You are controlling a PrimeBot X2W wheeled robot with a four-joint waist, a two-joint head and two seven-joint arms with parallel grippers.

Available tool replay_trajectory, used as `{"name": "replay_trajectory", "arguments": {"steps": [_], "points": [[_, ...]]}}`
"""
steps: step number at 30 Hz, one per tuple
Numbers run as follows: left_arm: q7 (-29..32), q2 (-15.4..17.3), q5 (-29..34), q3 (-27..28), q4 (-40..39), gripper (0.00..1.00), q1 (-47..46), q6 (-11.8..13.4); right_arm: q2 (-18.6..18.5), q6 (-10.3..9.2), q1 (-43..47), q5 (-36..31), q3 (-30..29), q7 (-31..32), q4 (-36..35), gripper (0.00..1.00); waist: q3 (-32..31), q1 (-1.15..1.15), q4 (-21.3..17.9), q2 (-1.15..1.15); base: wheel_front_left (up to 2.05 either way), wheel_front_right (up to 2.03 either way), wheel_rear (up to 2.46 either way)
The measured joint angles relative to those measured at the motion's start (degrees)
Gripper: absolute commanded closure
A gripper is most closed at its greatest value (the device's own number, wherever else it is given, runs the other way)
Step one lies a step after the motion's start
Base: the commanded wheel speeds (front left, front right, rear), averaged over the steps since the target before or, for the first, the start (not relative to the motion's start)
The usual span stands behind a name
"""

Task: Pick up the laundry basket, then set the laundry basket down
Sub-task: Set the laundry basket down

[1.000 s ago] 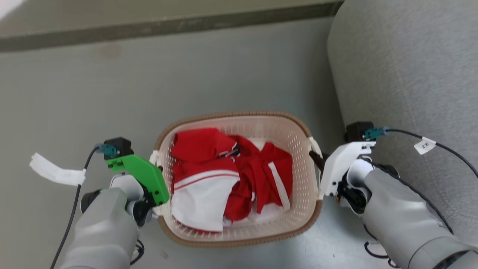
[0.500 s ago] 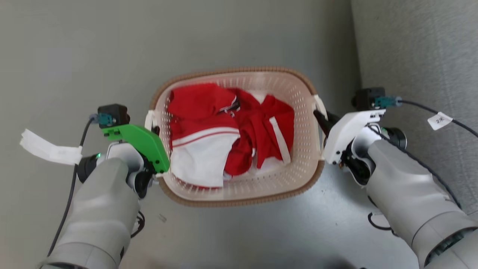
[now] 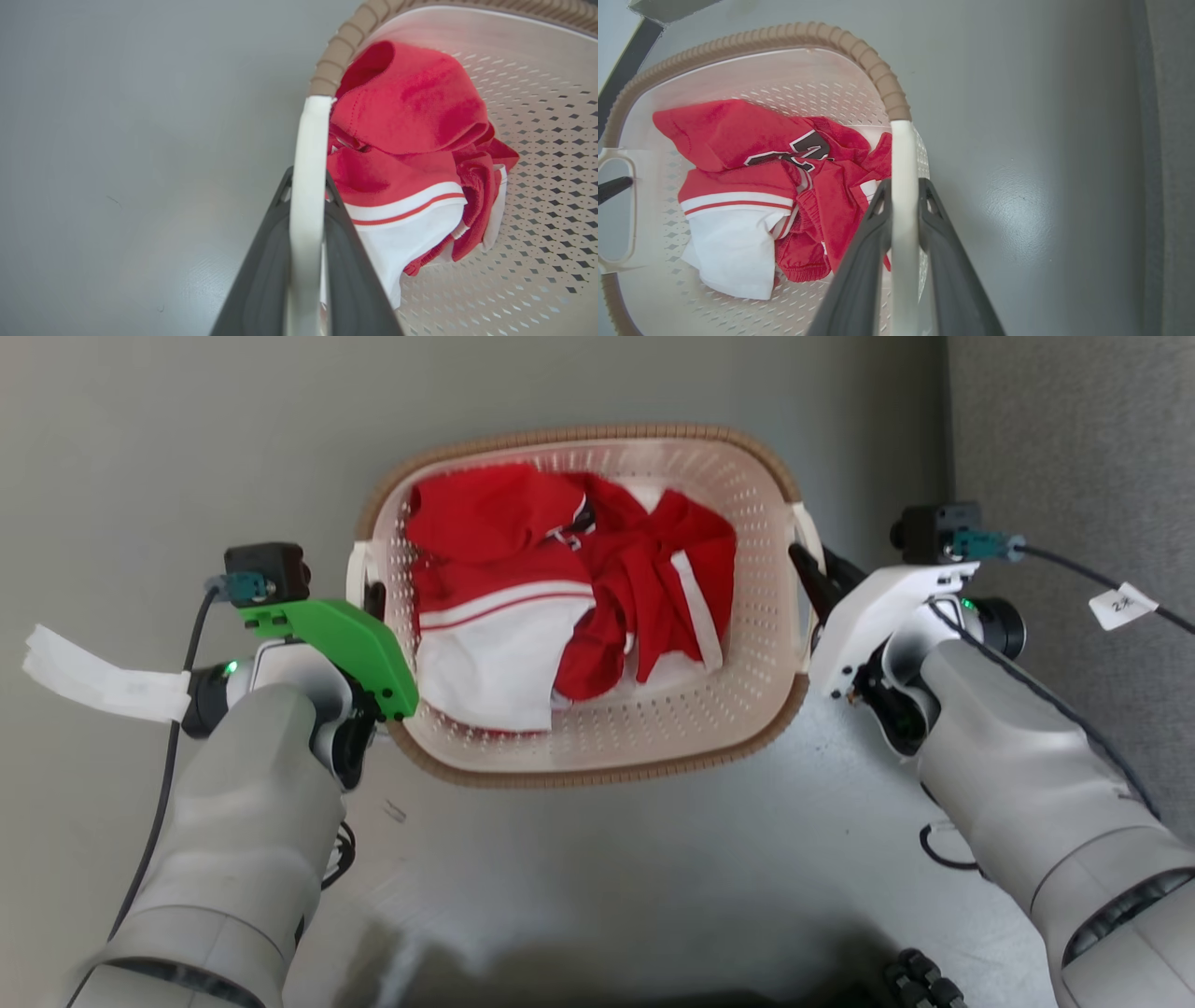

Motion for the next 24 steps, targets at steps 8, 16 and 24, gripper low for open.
{"name": "replay_trajectory", "arguments": {"steps": [8, 16, 24], "points": [[-2.11, 0.0, 0.51, -0.02, 0.22, 1.0, -1.46, -0.01, -0.18, 0.0, -1.93, -0.09, -0.34, -0.85, 0.34, 1.0, 3.94, 0.0, -0.07, 0.0, 0.0, 0.0, 0.0], [-3.19, -0.02, 0.68, -0.16, 0.83, 1.0, -2.16, -0.01, -0.08, 0.01, -2.69, -0.18, -0.38, -1.52, 0.76, 1.0, 6.32, 0.0, -0.1, 0.0, 0.0, 0.0, 0.0], [-3.64, -0.08, 0.98, -0.51, 1.87, 1.0, -2.76, -0.21, 0.58, 0.02, -2.99, -0.15, -0.8, -1.86, 1.77, 1.0, 7.91, 0.0, -0.38, 0.0, 0.0, 0.0, 0.0]]}}
